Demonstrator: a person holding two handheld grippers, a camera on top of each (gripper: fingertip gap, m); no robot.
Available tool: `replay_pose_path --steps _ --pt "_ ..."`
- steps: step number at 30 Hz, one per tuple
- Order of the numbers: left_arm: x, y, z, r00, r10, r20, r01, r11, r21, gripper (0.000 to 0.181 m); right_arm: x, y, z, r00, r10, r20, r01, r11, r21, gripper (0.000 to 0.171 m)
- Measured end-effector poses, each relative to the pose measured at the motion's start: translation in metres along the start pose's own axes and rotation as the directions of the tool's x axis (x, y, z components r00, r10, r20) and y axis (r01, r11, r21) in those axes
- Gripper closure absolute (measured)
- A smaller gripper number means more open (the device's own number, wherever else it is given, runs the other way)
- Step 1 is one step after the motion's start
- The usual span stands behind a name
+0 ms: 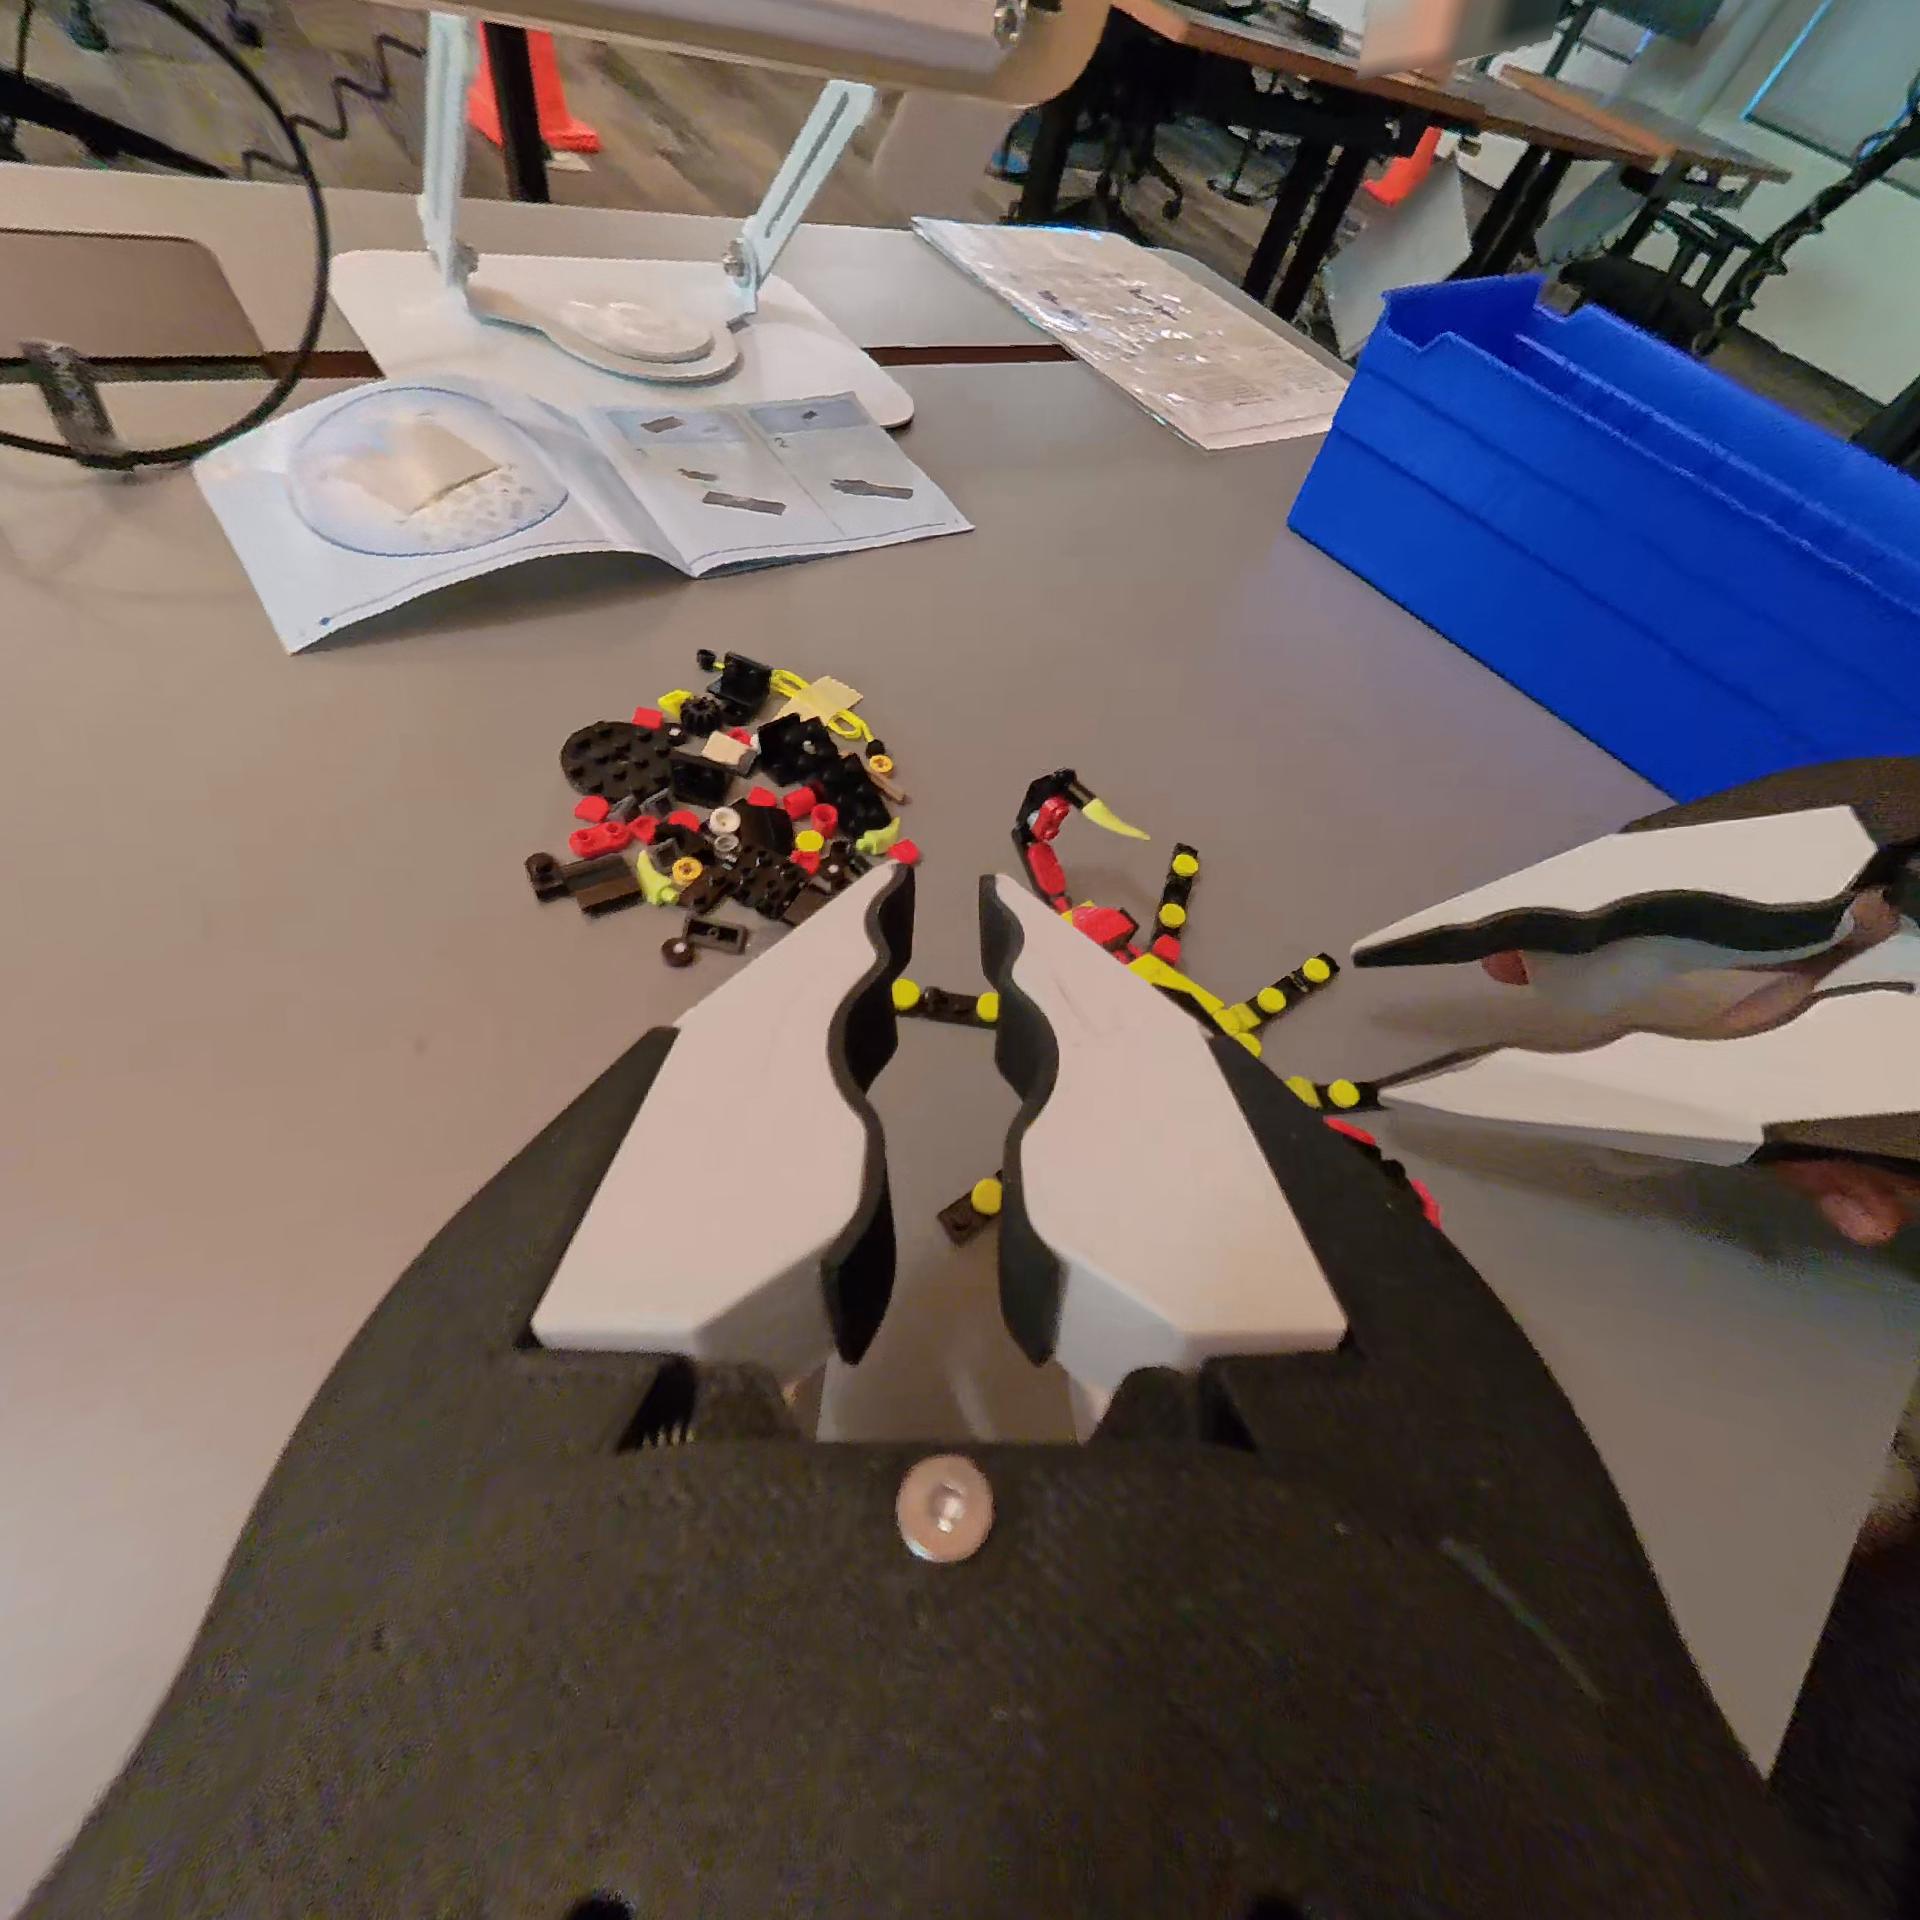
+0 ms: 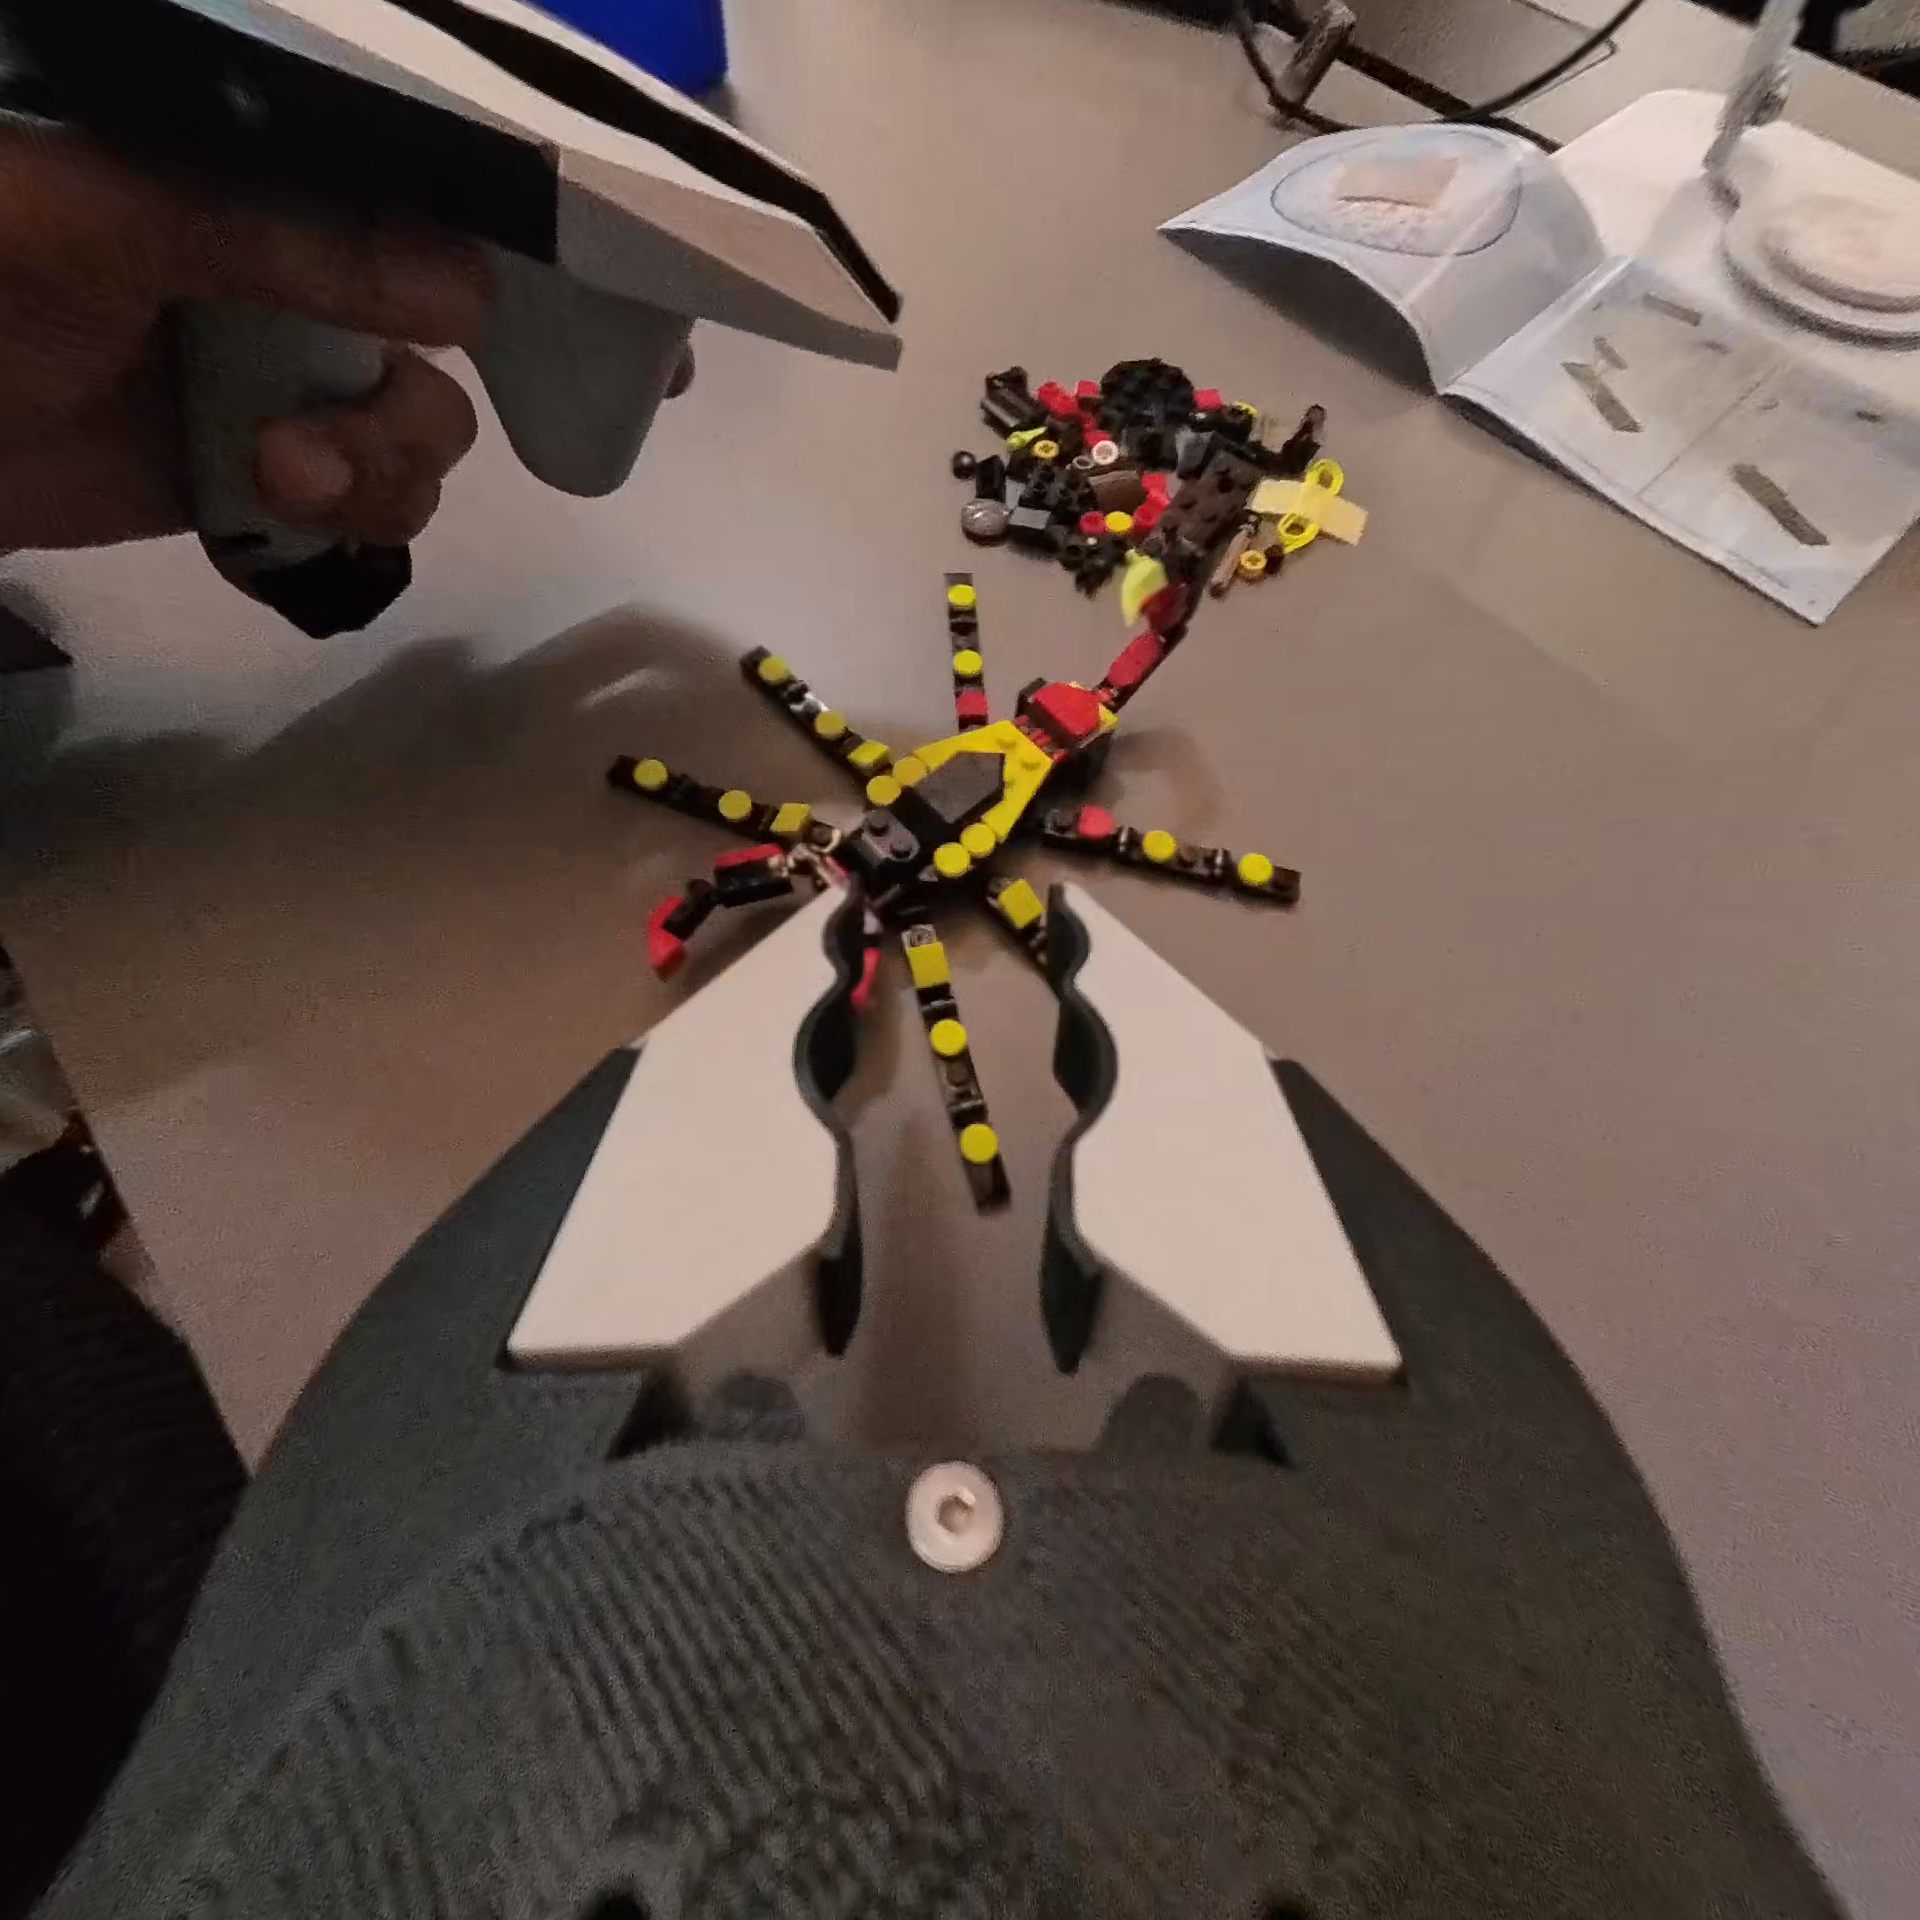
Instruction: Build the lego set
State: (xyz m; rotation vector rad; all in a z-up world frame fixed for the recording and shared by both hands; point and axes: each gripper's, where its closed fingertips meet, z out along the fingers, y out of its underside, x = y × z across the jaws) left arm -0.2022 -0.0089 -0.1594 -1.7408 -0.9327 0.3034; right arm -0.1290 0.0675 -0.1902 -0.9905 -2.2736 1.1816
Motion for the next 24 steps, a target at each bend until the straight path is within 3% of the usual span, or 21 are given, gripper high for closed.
replay_pose_path --steps 1,15,24 --pt "-0.002 0.001 -0.003 1.0 -0.006 0.006 0.006 1.0 -0.001 0.17 -0.003 -0.001 0.002 1.0 -0.01 0.005 0.01 1.0 0.001 0.137" --pt "-0.008 0.023 -0.019 0.996 0.055 0.067 -0.051 0.996 -0.067 0.17 -0.017 0.0 0.031 0.993 -0.118 0.007 0.118 0.991 -0.056 0.139" --pt "-0.009 0.028 -0.016 0.996 0.051 0.072 -0.044 0.994 -0.099 0.173 0.016 0.009 0.021 0.976 -0.189 -0.107 0.174 0.975 -0.136 0.149"
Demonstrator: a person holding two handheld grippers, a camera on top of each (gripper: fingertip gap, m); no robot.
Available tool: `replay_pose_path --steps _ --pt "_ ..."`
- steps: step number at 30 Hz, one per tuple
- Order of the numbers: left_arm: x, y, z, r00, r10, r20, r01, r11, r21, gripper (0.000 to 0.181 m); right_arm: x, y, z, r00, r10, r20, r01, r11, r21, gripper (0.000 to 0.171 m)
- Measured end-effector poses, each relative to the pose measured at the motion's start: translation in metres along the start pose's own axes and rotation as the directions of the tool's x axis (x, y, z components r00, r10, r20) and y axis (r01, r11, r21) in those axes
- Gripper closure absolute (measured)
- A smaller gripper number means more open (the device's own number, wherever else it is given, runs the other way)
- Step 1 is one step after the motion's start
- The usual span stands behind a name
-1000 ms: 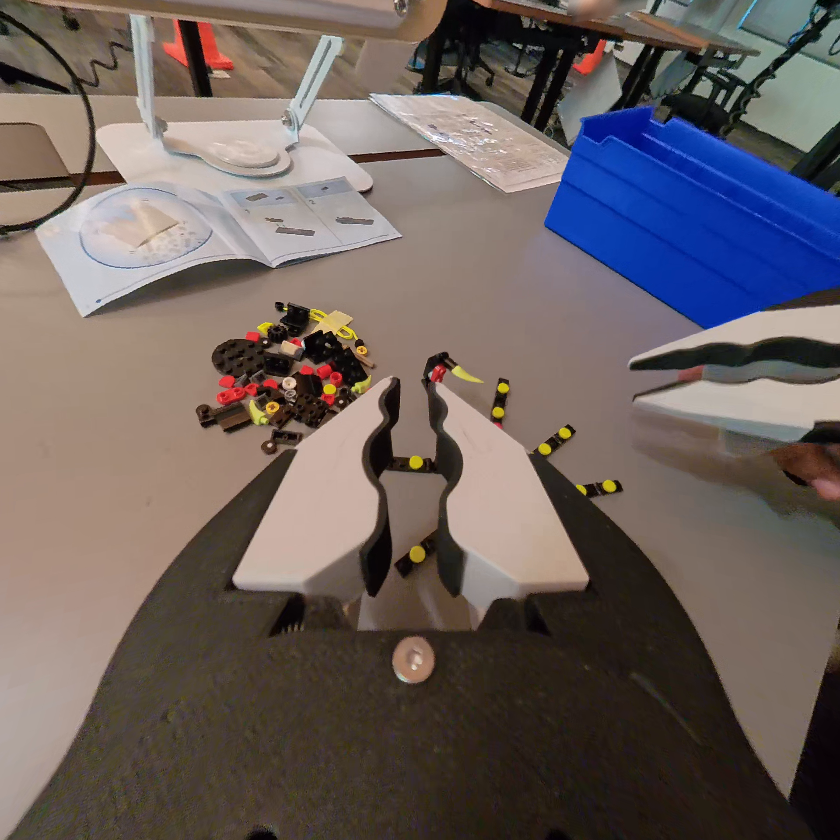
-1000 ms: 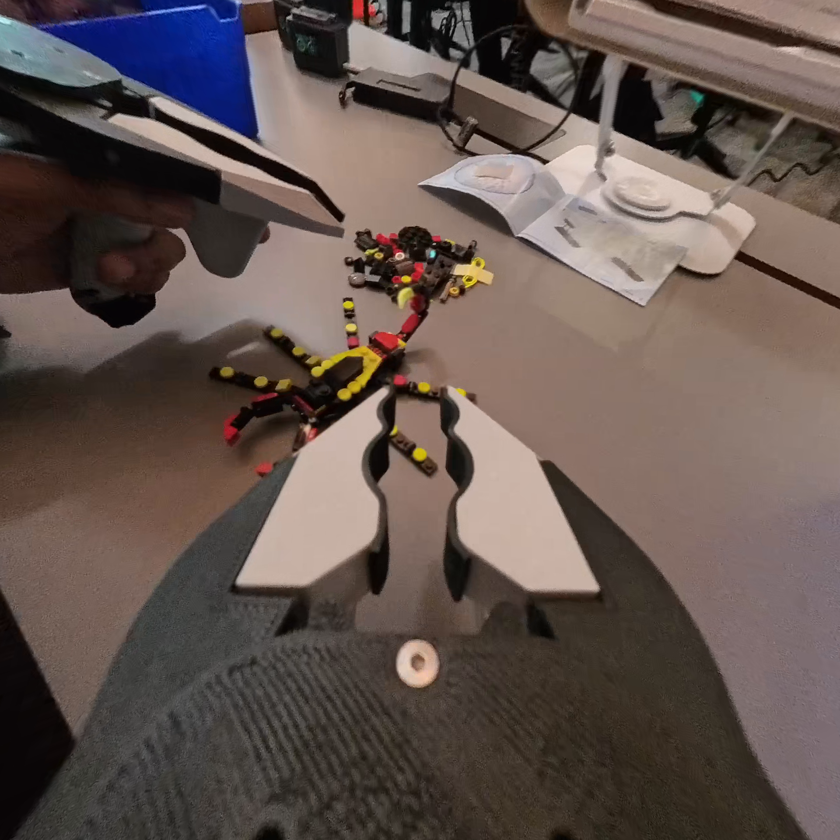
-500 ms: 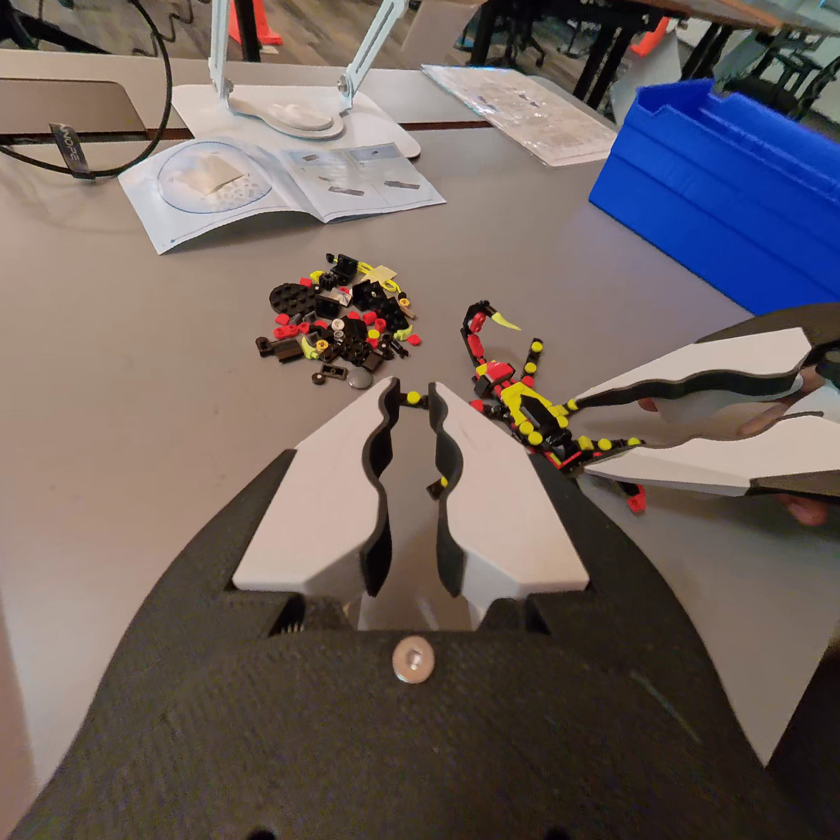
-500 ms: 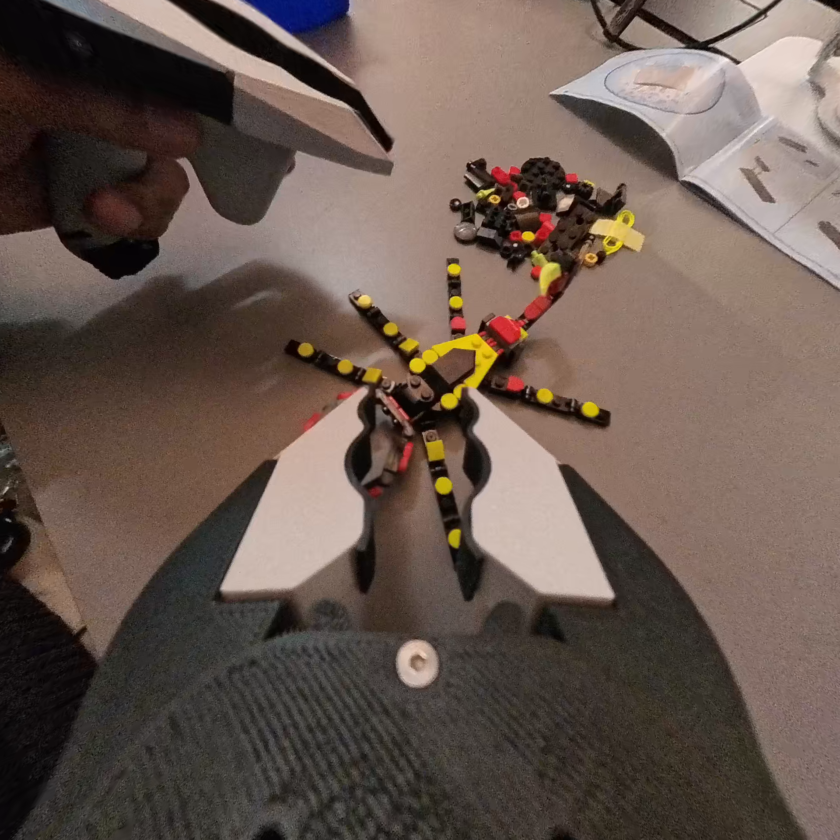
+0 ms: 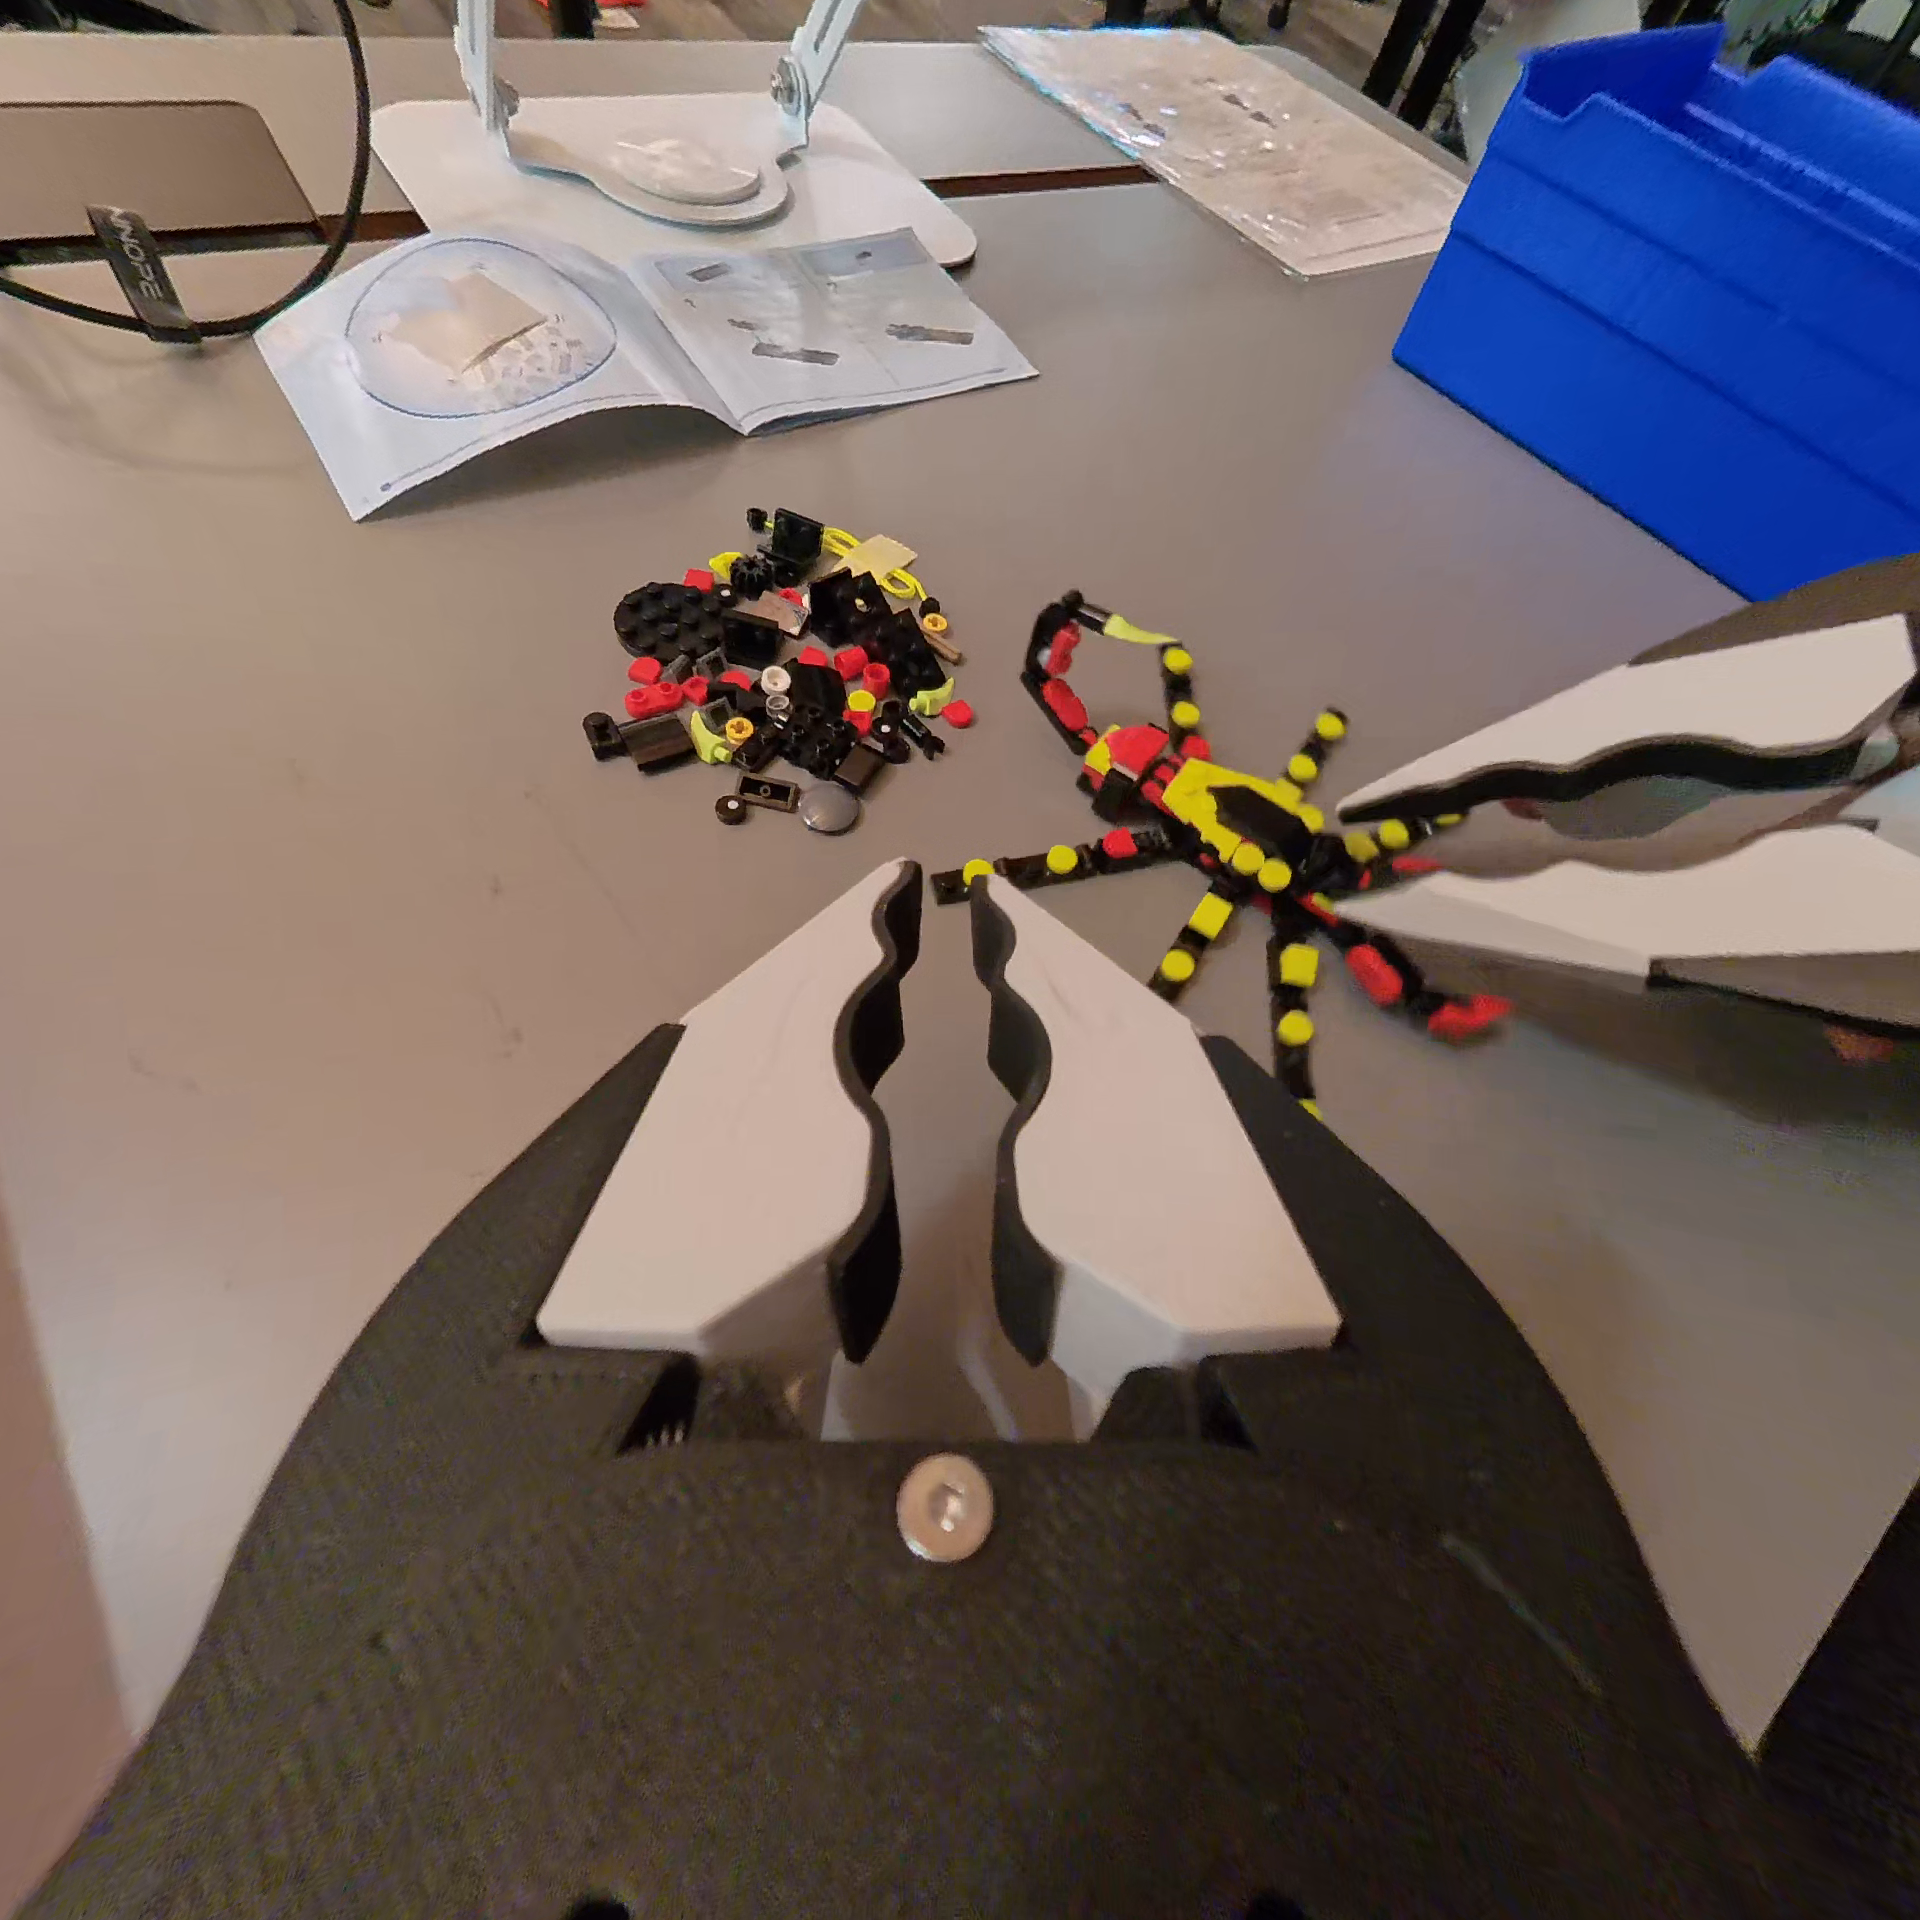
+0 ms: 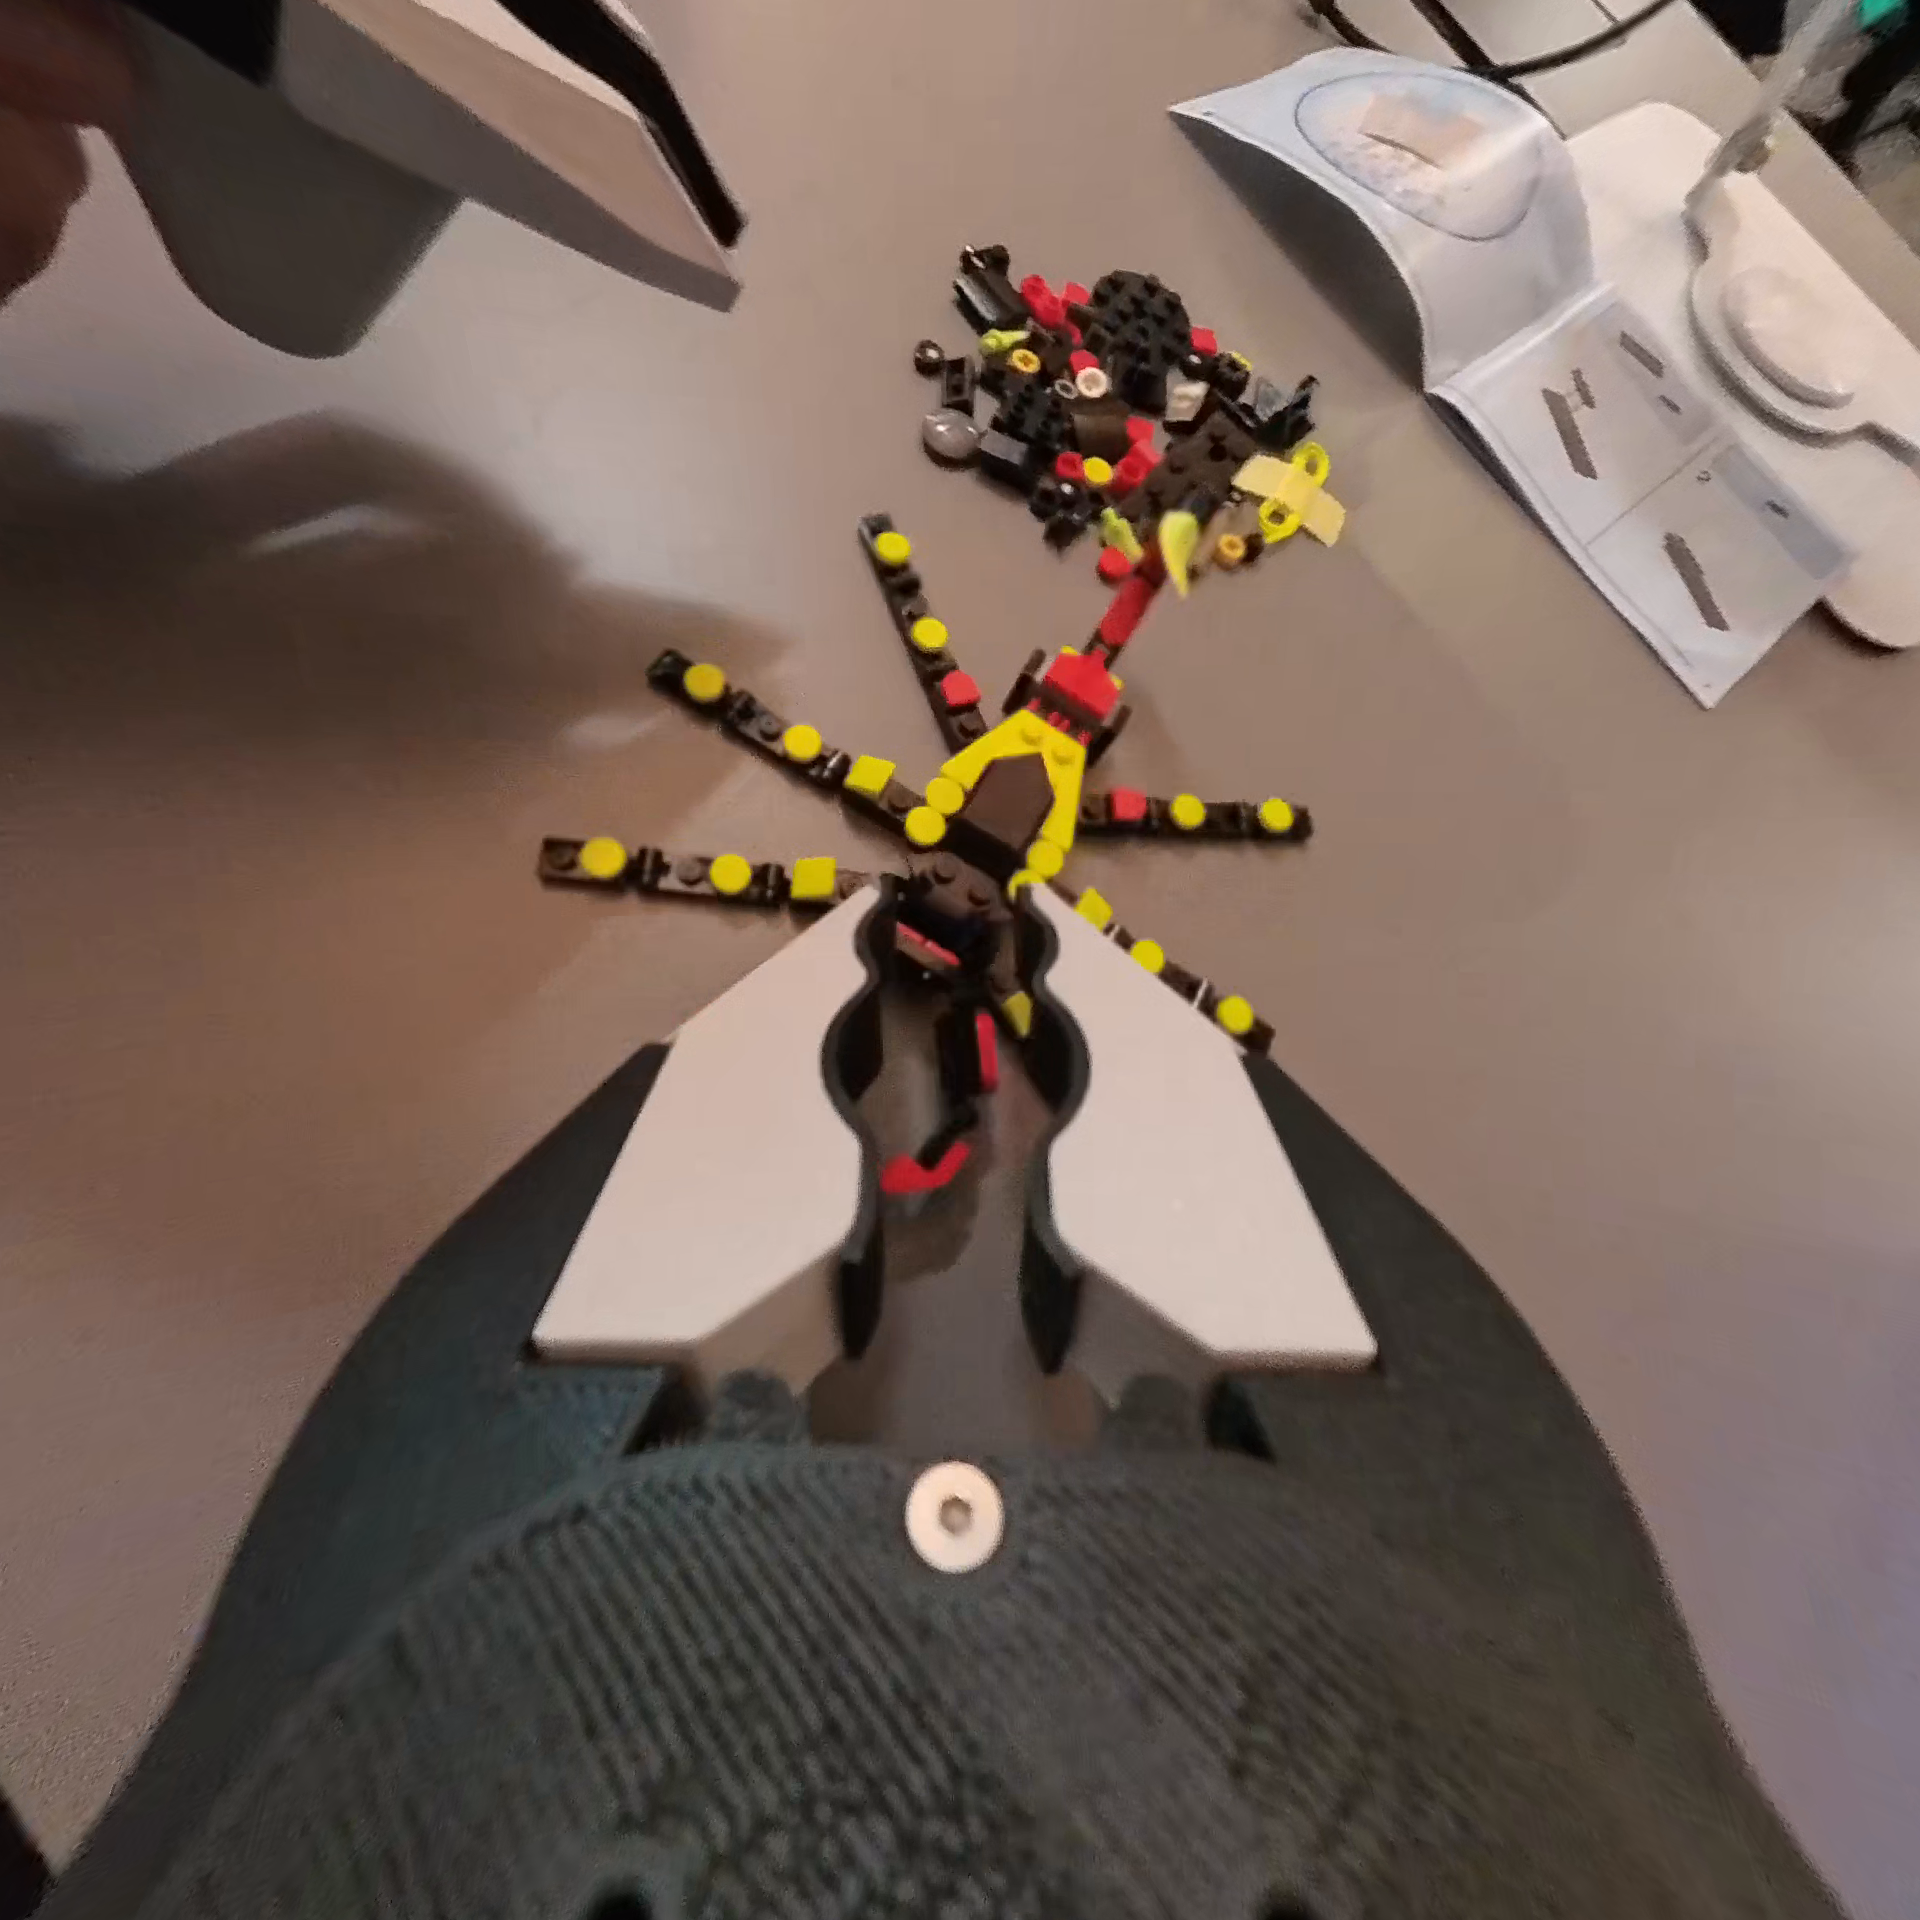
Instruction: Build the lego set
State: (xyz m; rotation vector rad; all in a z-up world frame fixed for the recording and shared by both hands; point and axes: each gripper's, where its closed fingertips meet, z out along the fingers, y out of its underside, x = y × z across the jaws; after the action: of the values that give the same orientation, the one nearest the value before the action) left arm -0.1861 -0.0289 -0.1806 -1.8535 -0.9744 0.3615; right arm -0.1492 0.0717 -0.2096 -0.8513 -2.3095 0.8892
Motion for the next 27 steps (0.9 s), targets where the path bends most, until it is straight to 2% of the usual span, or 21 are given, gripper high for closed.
replay_pose_path --steps 3,7,11,14,19,22,27 --pt "0.002 0.0 0.002 1.0 0.01 -0.007 -0.01 1.0 -0.006 0.172 0.02 0.008 -0.001 0.998 0.029 -0.052 -0.03 0.999 -0.023 0.152" --pt "0.005 0.001 0.005 1.0 0.011 -0.026 -0.011 1.0 -0.017 0.172 0.028 0.0 -0.007 0.994 0.1 -0.031 -0.099 0.994 0.042 0.151" --pt "0.008 0.003 0.007 0.999 0.009 -0.044 -0.01 1.0 -0.029 0.17 0.024 -0.016 -0.008 0.997 0.075 -0.005 -0.074 0.988 0.135 0.146" --pt "0.01 0.005 0.008 0.999 0.008 -0.054 -0.01 0.999 -0.036 0.17 0.03 -0.019 0.002 0.997 0.078 -0.018 -0.075 0.988 0.135 0.143" --pt "0.013 0.005 0.008 0.997 0.008 -0.072 -0.01 0.999 -0.038 0.168 0.022 -0.001 0.02 0.981 0.173 0.091 -0.175 0.984 0.016 0.126" --pt "0.016 0.004 0.008 0.995 0.002 -0.097 -0.005 0.999 -0.034 0.165 0.02 -0.001 0.016 0.981 0.157 0.118 -0.159 0.987 0.013 0.14" --pt "0.026 0.004 0.007 0.989 0.008 -0.147 -0.013 0.999 -0.031 0.153 0.003 0.007 0.001 0.964 0.044 0.263 -0.049 0.999 0.012 0.14"
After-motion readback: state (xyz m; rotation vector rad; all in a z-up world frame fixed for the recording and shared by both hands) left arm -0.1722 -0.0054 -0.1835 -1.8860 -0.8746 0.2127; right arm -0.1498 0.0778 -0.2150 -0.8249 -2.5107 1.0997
